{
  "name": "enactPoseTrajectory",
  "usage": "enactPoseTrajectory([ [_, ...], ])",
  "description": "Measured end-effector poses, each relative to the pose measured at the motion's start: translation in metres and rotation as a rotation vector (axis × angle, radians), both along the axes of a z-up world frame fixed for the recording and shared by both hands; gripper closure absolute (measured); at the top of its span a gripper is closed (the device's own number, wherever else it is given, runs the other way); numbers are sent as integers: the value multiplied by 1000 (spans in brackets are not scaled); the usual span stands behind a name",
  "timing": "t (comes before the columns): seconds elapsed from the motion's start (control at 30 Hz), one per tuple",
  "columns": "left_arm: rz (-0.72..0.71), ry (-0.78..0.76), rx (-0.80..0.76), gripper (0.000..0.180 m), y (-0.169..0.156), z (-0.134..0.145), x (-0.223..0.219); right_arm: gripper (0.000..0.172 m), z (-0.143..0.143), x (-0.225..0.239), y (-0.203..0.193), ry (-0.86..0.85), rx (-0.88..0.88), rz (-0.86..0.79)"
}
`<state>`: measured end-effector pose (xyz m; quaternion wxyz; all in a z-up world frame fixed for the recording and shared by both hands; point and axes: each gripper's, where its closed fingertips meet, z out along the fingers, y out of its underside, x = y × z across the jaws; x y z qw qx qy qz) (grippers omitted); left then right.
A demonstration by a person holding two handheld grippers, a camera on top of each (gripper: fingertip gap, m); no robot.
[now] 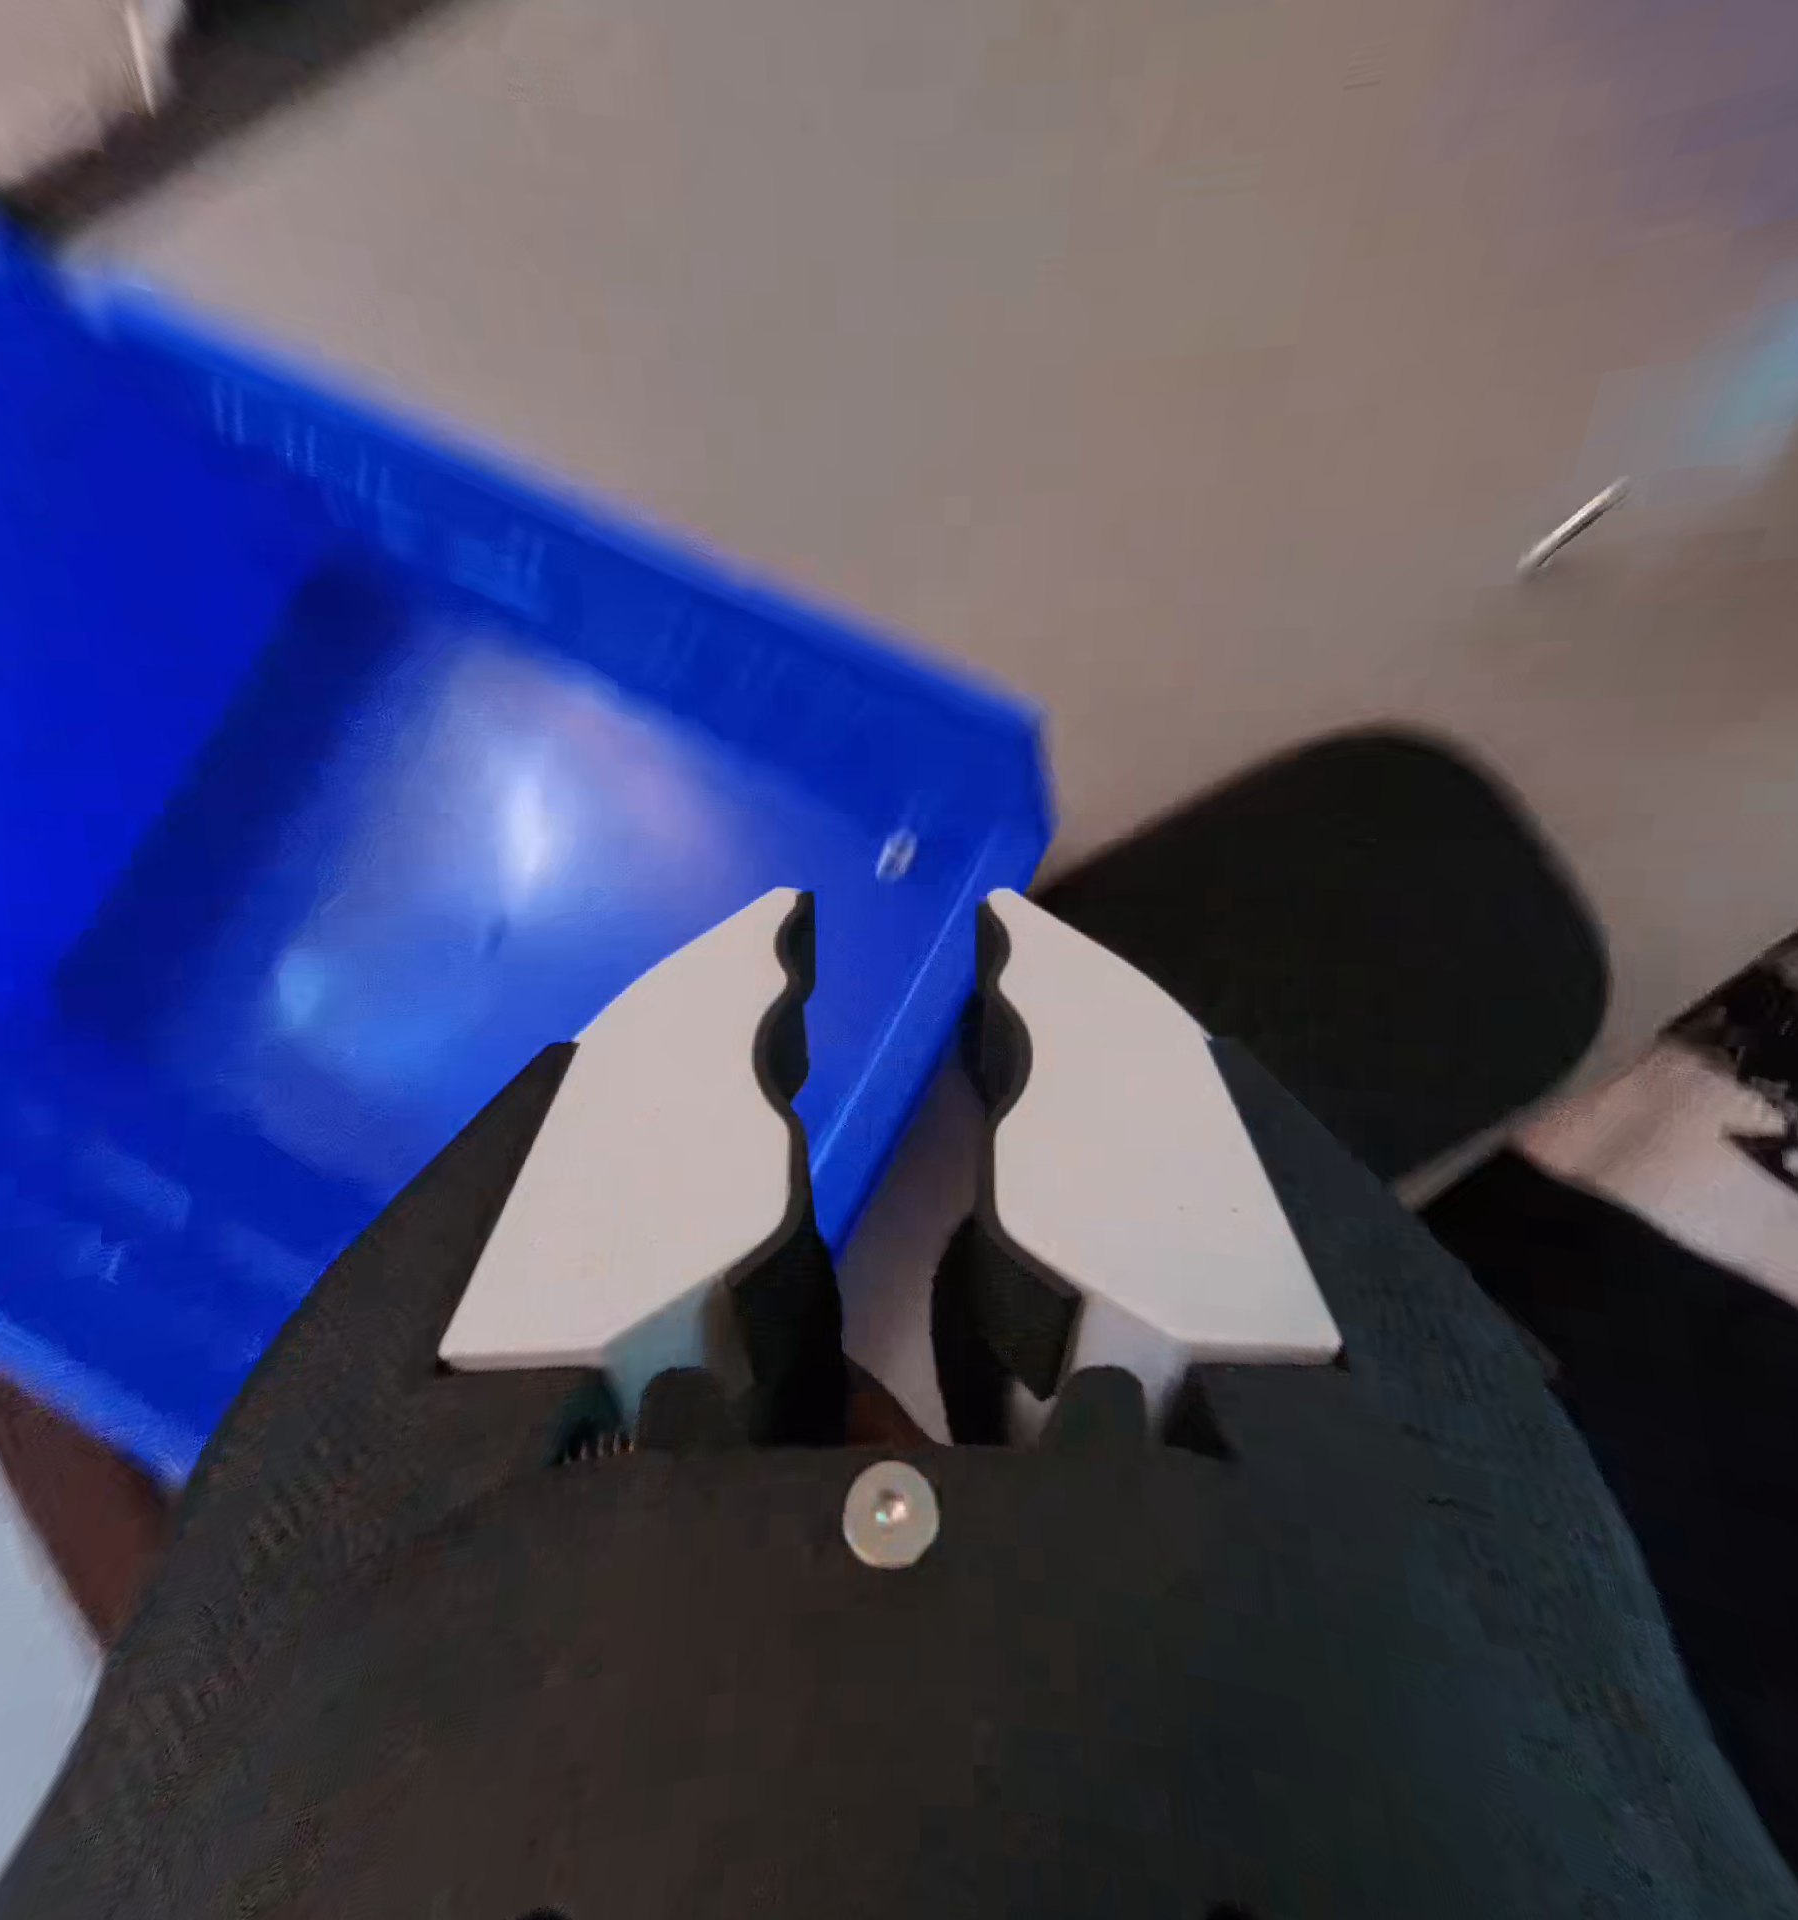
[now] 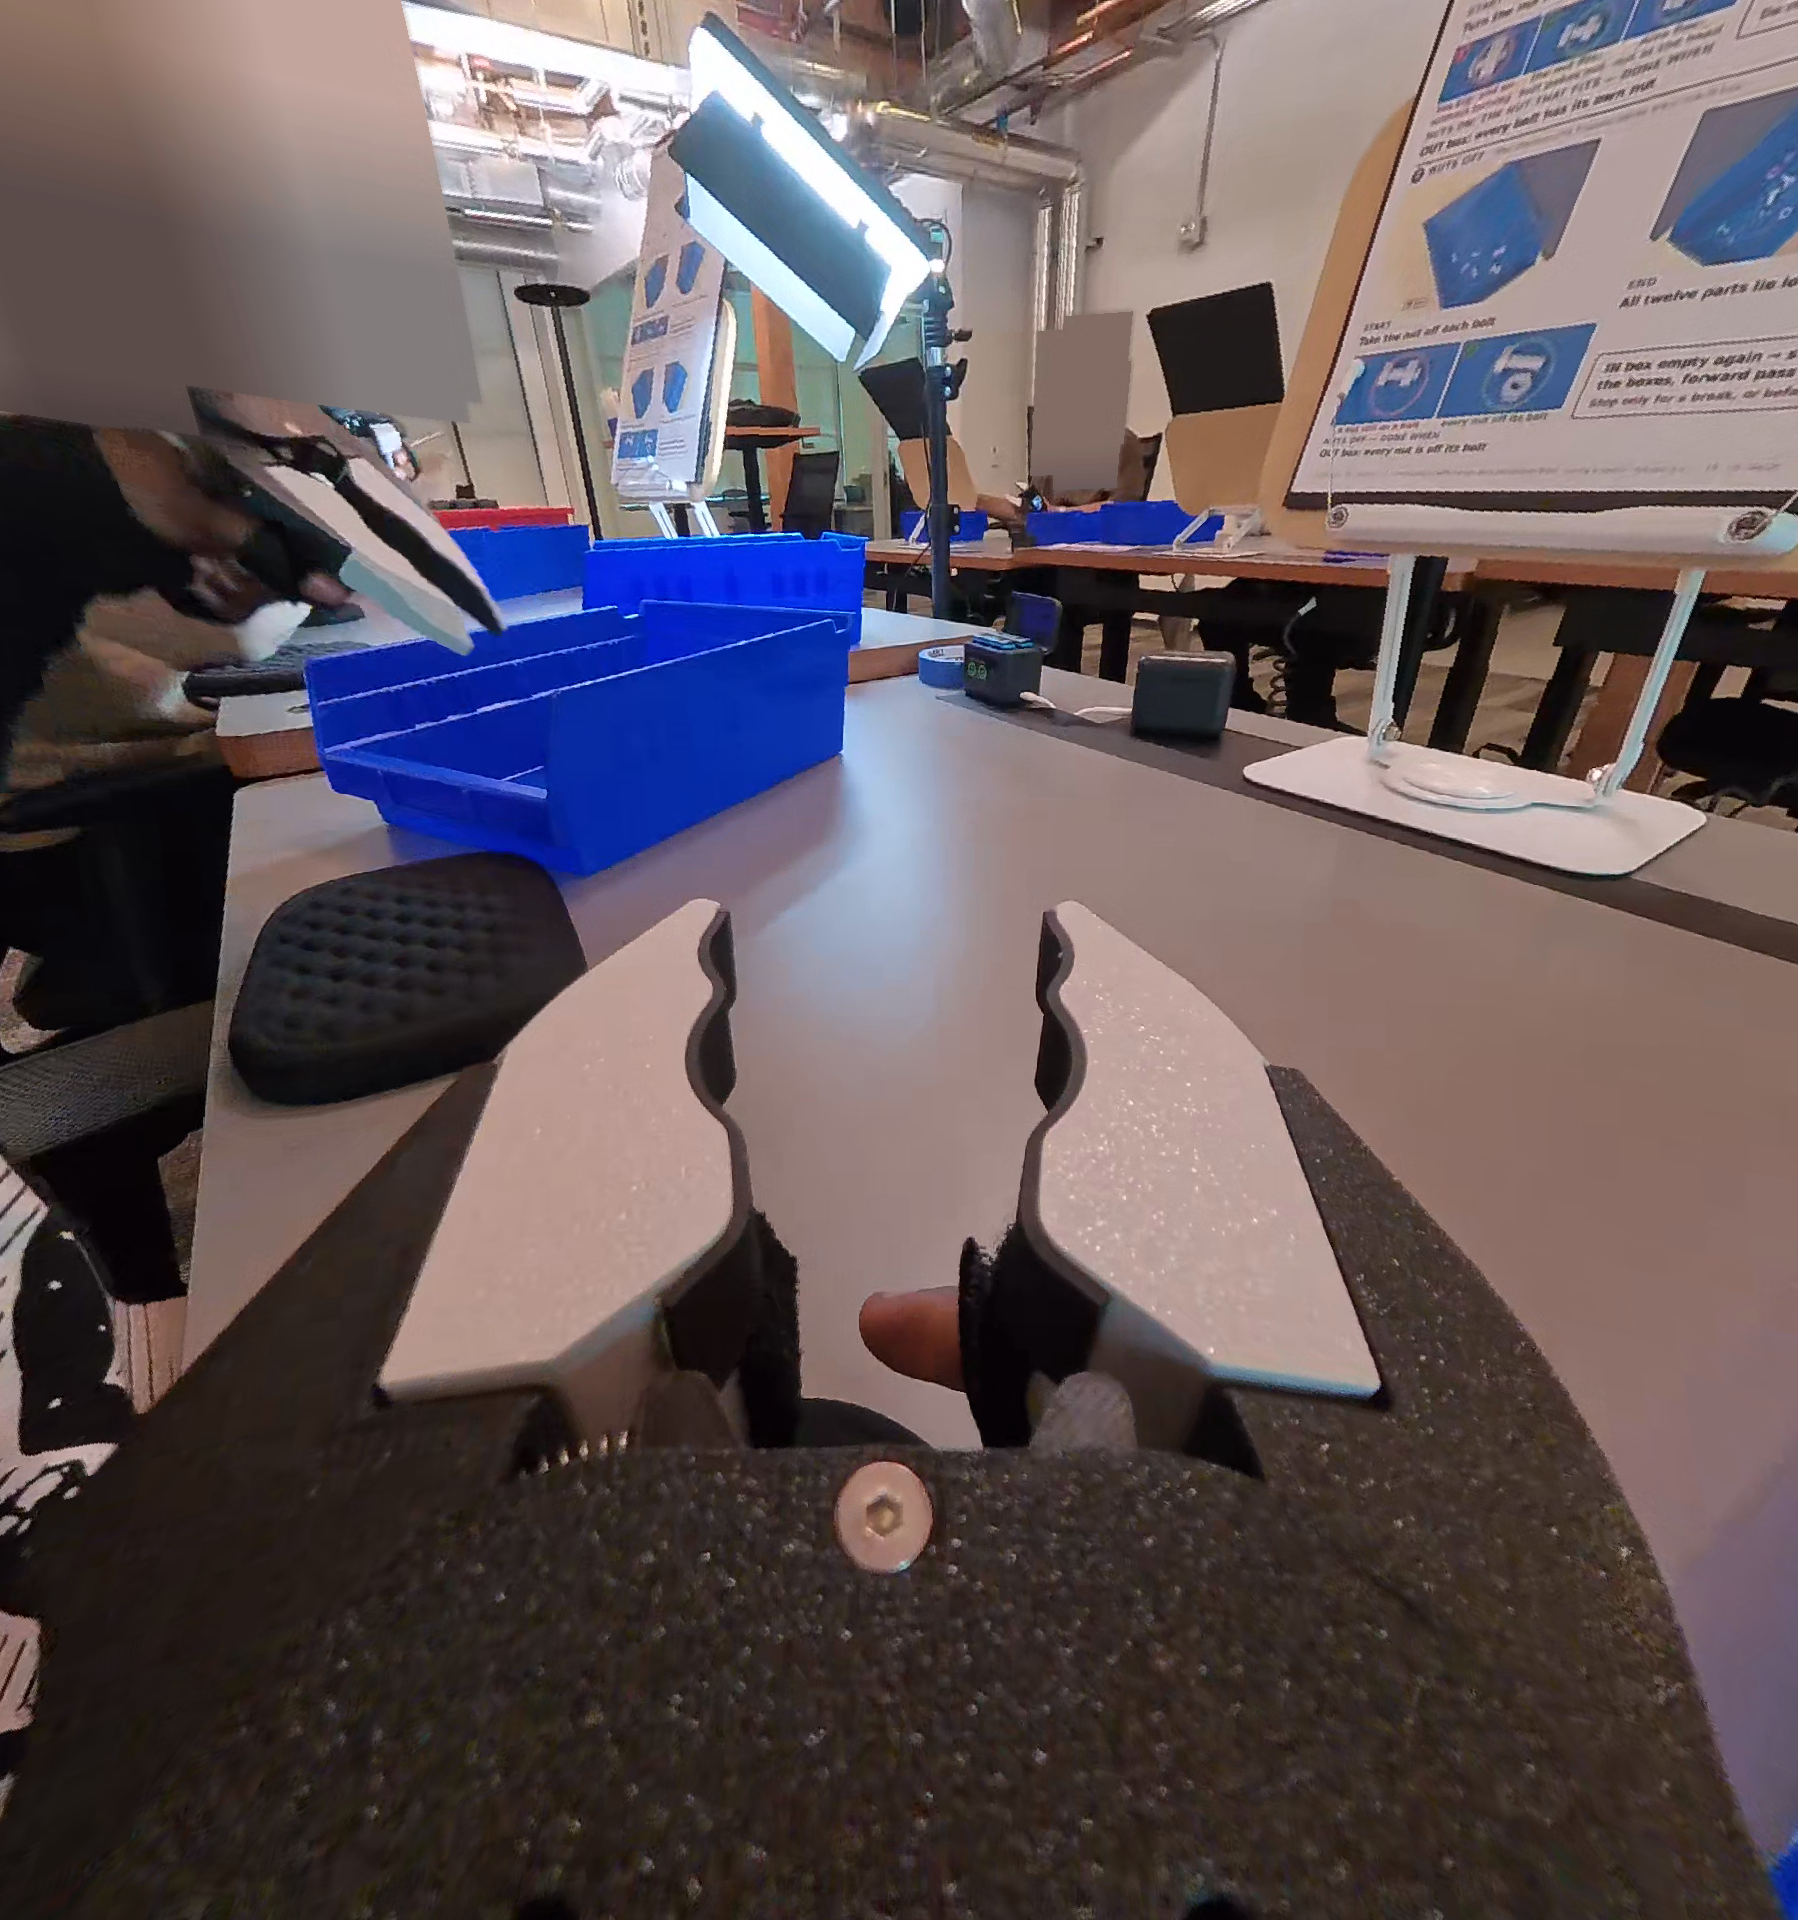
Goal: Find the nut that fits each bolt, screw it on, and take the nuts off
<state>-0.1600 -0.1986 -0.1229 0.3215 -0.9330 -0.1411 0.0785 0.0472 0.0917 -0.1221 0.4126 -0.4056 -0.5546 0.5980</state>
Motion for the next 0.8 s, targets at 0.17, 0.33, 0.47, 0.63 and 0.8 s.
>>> enactPoseTrajectory([
  [0.17, 298, -184, -288, 157, -66, -50, -53, 116, 1, 2, -3, 18, 25, 2],
  [0.33, 450, -295, -504, 156, -95, -107, -59, 118, 6, 6, -3, 50, 8, 19],
  [0.47, 528, -300, -575, 156, -102, -113, -66, 119, 10, 9, 1, 79, -47, 33],
  [0.63, 569, -319, -615, 156, -109, -112, -67, 121, 14, 12, 6, 103, -89, 31],
  [0.8, 590, -367, -592, 157, -111, -115, -65, 123, 15, 13, 7, 112, -91, 28],
])
